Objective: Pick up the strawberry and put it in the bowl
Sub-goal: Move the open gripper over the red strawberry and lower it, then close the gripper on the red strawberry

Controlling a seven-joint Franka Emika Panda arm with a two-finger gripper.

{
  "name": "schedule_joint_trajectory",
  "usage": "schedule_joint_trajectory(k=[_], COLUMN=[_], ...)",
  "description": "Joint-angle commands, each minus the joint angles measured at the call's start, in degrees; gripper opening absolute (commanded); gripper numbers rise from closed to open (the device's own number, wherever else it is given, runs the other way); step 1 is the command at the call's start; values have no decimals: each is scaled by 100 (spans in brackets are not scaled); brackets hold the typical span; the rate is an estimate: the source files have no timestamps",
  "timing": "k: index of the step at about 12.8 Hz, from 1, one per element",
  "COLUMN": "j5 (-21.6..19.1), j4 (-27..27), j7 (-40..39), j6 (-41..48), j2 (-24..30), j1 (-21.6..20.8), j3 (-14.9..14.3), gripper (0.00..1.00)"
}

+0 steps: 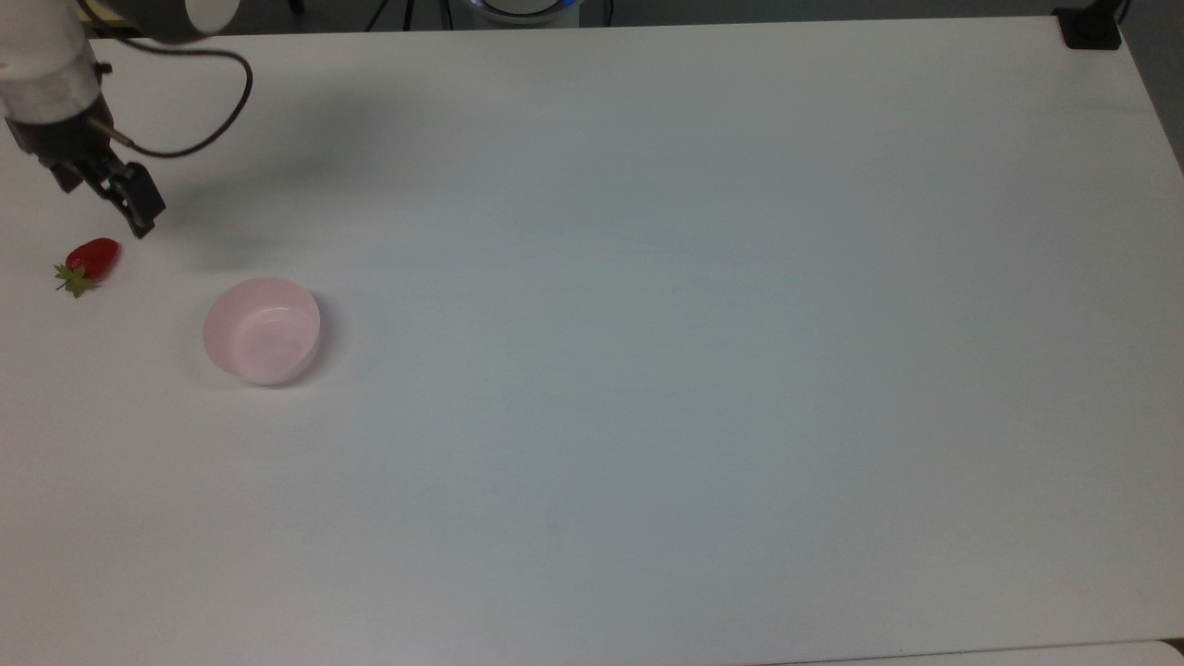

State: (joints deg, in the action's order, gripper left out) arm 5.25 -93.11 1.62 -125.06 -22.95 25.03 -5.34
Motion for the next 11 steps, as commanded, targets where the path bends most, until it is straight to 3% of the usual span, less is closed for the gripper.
schedule_joint_trajectory(k=[1,7,9,11], j5=[-42,-6,-24,-42], j4=[91,319,390,399], j7=[-47,-171,-153,-153], j6=[-536,-967,-977,-985], j2=[-445,-1096,-1194,-1246], j1=[124,529,547,555], j3=[-2,-2,-2,6], gripper=[96,96,88,72])
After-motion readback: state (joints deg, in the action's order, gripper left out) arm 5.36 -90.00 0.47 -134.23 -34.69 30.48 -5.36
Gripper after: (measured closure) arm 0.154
